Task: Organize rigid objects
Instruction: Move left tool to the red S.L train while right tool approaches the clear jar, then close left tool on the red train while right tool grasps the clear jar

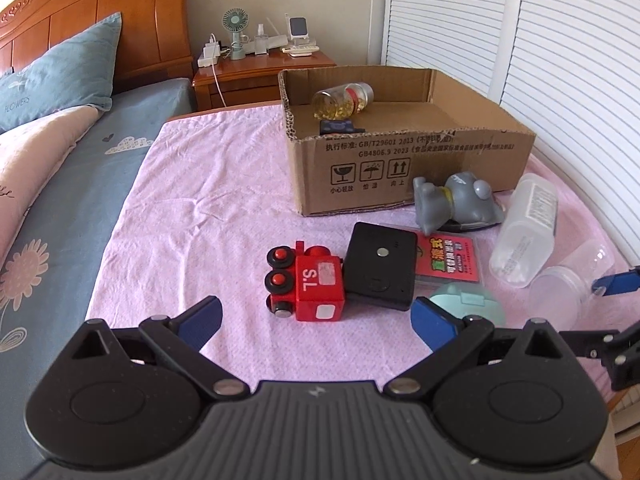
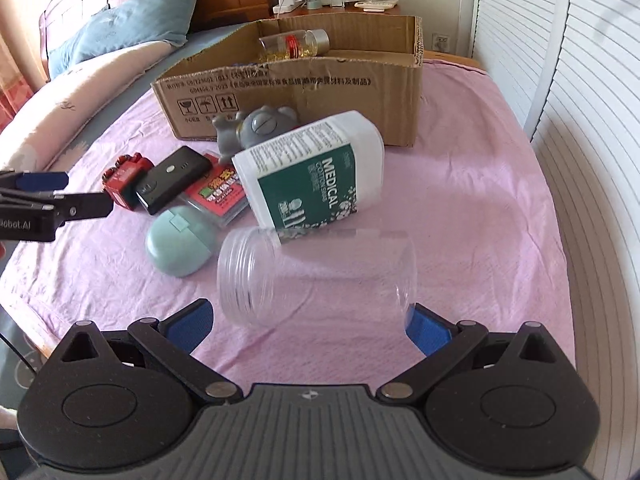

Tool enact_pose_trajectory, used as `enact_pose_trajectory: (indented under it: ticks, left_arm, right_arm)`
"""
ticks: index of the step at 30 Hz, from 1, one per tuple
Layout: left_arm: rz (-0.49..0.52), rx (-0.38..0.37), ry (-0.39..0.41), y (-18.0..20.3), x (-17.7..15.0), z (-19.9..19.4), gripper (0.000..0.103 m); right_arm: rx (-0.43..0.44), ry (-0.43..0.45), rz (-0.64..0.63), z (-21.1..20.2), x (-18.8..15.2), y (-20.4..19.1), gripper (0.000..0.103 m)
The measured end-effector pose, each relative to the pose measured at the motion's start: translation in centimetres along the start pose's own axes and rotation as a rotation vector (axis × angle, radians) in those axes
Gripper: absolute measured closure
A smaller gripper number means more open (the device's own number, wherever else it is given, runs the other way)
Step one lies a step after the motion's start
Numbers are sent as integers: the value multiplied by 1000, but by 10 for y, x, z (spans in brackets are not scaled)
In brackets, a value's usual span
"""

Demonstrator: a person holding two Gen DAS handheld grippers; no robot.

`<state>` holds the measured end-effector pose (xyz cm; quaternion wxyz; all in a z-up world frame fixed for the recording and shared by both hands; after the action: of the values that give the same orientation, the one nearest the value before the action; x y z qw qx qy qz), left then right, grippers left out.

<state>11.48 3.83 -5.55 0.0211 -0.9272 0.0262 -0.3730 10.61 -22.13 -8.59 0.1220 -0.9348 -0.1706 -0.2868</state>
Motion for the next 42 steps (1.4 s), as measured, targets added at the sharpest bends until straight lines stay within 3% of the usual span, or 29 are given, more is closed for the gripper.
enact_pose_trajectory:
  ticks: [3,17,23,26,30,37,39,41,42]
  left_arm:
    - [5,33,-8,-1,-1,9,3]
    - [-37,99,-25,-26,1,32,3]
    - [-33,164,-48,-39,-7,39,2]
    - [-77,171,-49,-49,-9,40,2]
    - [-111,243,-52,-59,-7,40,2]
    - [-151,66,-6,-35,8,32,2]
    - [-175,56,-13,-32,12,39,8]
    - [-202,61,-32,-32,15,47,27]
    - [-219,58,-43,-32,16,51,30]
  right_arm:
    - [-57,1,-58,5,-5,-4,0]
    - [-56,11,-67,6,-3,-5,0]
    - [-56,12,-66,6,-4,-5,0]
    - [-56,15,-66,6,-4,-5,0]
    - [-59,17,-65,6,-4,-5,0]
    - [-58,18,-65,6,-4,-5,0]
    - [-57,21,-66,6,-5,-5,0]
    - [-55,22,-70,5,-5,-5,0]
    - [-53,22,-72,5,-6,-5,0]
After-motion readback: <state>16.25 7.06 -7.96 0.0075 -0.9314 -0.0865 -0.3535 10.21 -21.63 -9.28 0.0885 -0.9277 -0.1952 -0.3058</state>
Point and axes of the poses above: each gripper's, at about its wrist camera, not at the fingertips, and z roughly the way its jaws point, y to its right, x to its top, the point moved 3 cm from there along z, roughly the way its jaws point, and after that the axes turned 4 degrees about x, right-handed, at the moved point
